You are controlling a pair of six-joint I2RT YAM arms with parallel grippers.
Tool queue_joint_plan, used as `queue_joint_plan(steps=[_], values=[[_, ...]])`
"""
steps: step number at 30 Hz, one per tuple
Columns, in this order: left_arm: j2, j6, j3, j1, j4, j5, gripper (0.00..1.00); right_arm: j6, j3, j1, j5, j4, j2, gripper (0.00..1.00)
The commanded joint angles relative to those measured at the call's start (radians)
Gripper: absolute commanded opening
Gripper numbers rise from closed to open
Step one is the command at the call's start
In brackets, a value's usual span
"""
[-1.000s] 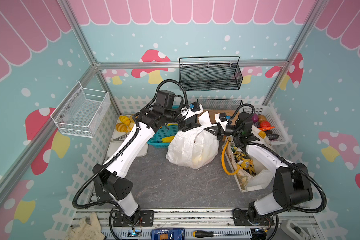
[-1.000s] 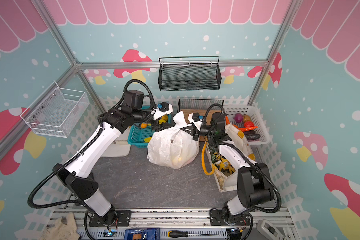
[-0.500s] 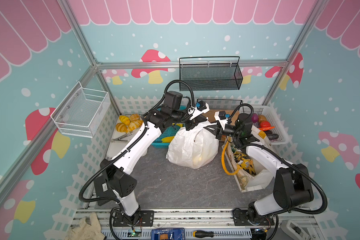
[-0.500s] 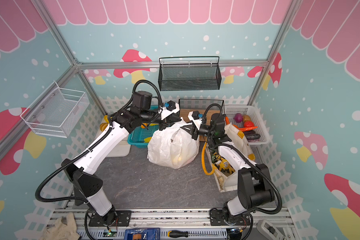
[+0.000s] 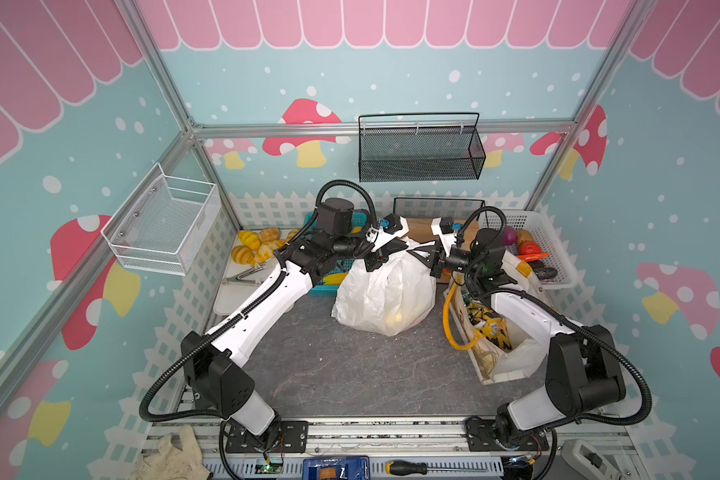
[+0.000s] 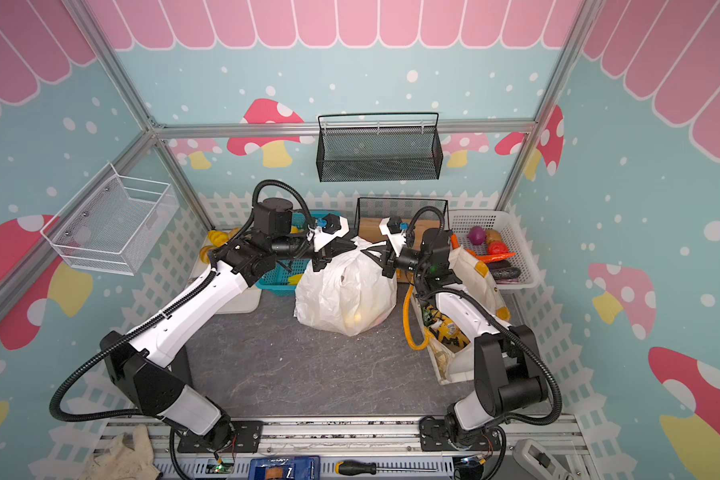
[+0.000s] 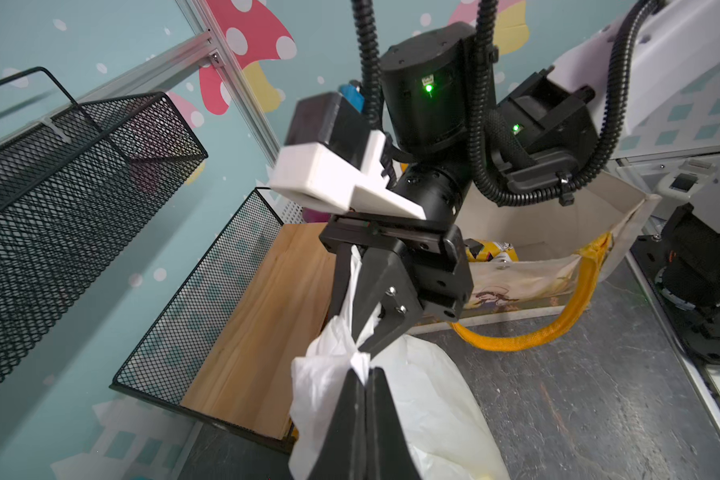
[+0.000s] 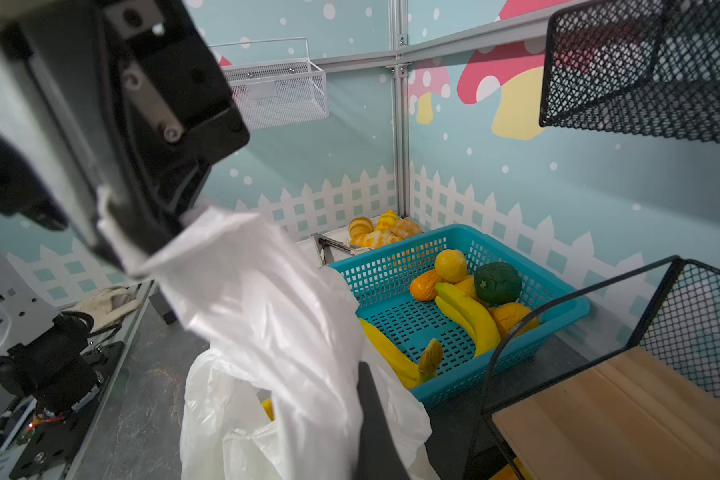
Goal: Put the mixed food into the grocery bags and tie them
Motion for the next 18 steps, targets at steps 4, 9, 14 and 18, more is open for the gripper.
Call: queue_joint_plan(steps=[4, 9, 14, 18], values=[[-0.047, 0.109, -0.177, -0.062, 0.048, -0.146, 0.07, 0.174, -0.022, -0.003, 0.010, 0.146, 0.015, 0.03], [0.016, 0.132, -0.189, -0.069, 0.047, -0.265, 0.11, 0.153, -0.057, 0.000, -0.071, 0.237, 0.010, 0.03], [0.037, 0.143, -0.177, -0.068, 0.051, -0.281, 0.06, 0.088, -0.086, -0.002, -0.110, 0.233, 0.005, 0.06], [0.037, 0.173, -0.178, -0.068, 0.036, -0.305, 0.03, 0.024, -0.086, -0.008, -0.107, 0.171, 0.004, 0.13]])
